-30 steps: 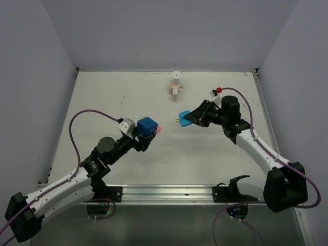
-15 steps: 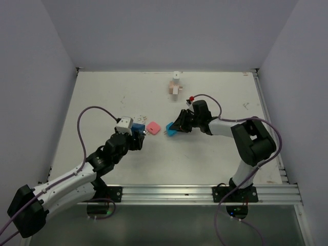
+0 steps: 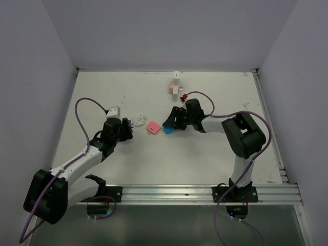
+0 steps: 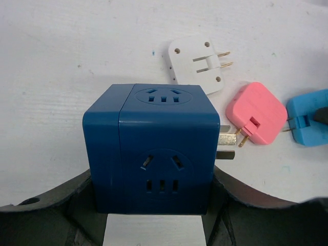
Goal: Pull the plug off the socket
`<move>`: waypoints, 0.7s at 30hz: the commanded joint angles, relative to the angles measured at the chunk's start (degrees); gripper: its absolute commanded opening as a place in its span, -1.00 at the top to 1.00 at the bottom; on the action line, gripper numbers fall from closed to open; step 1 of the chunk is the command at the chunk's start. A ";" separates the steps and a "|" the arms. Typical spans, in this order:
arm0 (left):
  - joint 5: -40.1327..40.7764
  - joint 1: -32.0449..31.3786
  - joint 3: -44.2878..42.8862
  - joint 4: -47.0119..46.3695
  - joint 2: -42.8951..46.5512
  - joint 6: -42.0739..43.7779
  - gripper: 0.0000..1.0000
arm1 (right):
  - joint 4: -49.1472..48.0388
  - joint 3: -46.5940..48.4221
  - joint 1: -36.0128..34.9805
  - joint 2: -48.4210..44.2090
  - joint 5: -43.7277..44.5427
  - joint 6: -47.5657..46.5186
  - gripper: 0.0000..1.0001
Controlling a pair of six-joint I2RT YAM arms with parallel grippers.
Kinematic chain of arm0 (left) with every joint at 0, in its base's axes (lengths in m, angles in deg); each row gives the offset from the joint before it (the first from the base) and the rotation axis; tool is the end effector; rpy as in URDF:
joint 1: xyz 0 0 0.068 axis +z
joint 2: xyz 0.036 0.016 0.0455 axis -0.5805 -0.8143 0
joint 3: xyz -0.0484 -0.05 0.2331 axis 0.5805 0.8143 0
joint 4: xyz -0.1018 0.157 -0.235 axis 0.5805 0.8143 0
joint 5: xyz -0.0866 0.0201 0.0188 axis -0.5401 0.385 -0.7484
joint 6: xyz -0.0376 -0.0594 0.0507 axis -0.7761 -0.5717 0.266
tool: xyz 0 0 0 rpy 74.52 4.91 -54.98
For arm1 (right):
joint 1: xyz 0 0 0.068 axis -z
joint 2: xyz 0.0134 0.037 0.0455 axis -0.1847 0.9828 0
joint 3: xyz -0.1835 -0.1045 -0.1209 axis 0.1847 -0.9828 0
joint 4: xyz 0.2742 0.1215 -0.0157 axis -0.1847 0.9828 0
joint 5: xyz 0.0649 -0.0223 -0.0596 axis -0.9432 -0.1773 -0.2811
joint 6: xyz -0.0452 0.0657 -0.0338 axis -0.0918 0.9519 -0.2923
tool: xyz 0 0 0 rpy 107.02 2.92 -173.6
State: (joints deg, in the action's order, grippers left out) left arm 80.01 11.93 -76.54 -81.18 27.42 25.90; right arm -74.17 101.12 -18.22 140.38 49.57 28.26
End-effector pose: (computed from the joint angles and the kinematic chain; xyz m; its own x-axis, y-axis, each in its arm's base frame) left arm 0.2757 -0.1005 0.1153 -0.5781 -0.2799 -0.7664 -0.0877 0.9552 -0.2827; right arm 0.3585 0.2312 0.0465 -0.8826 0.2225 -0.4141 -0.1552 0.6936 0.7034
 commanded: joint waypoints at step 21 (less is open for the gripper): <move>-6.44 11.95 -35.10 15.22 -39.36 5.43 0.80 | 18.05 -15.62 0.47 -42.46 19.79 -12.24 -0.56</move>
State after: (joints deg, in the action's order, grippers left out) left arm 75.07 23.39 -107.05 -71.26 -9.15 28.30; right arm -61.54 87.83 -17.89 100.99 65.57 17.80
